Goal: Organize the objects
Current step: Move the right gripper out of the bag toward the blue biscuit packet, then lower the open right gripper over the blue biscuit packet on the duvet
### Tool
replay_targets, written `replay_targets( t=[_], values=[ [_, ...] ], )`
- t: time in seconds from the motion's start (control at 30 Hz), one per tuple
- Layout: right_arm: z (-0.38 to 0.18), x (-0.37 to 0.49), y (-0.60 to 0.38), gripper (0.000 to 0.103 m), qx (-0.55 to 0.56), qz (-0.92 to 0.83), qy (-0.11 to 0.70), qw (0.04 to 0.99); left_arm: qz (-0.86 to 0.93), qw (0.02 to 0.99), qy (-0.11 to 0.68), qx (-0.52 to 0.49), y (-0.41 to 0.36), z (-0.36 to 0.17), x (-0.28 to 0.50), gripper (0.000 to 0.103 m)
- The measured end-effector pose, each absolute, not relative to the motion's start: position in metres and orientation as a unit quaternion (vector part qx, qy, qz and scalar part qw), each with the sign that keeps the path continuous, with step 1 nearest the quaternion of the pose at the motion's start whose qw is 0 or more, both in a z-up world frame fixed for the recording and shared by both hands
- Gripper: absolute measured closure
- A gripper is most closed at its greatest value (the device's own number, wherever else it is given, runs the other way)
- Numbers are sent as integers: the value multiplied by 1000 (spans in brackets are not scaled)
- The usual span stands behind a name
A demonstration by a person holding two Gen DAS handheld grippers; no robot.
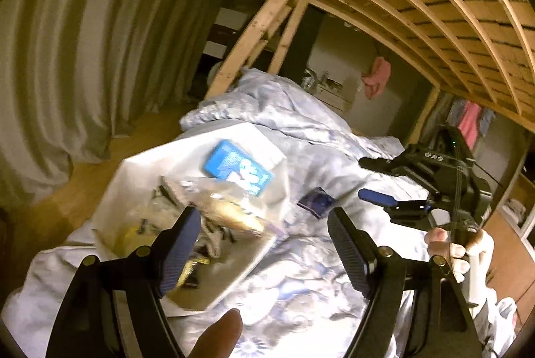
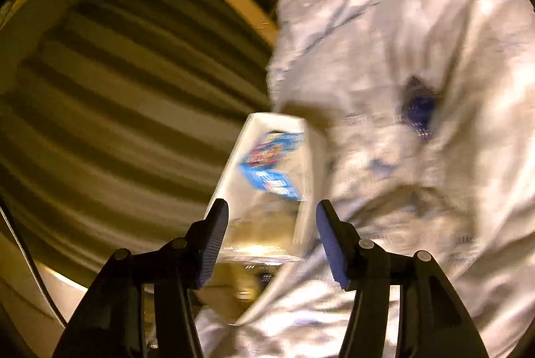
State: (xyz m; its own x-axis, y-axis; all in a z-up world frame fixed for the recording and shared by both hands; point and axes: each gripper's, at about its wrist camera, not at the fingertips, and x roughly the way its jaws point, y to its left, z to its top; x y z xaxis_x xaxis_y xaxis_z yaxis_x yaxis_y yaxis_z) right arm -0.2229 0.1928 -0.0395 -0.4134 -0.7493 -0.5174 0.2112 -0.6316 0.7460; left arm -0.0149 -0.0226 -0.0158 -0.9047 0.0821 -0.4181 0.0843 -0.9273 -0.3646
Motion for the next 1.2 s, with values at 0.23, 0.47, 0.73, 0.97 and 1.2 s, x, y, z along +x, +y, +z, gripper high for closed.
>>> replay_targets(
  t=[0.23,0.47,0.73,0.97,1.2],
  values=[
    [-44,-247,240,48,466,-819,-240,234,-958,-36,161,237,23,-14,-27,26],
    [-36,-298,296,48,453,-860,-174,155,-952,-25,167,256,50,-17,-43,26],
    [-68,-336,325,48,462,-861,-142,161,-945,-18,143,293,76,-19,-81,26],
    [-117,-362,329,48,484,-848,-136,166,-943,-12,109,313,93,-22,-98,26],
    [-143,-356,325,32,454,-858,-143,194,-936,3,108,334,92,-30,-101,26]
  ],
)
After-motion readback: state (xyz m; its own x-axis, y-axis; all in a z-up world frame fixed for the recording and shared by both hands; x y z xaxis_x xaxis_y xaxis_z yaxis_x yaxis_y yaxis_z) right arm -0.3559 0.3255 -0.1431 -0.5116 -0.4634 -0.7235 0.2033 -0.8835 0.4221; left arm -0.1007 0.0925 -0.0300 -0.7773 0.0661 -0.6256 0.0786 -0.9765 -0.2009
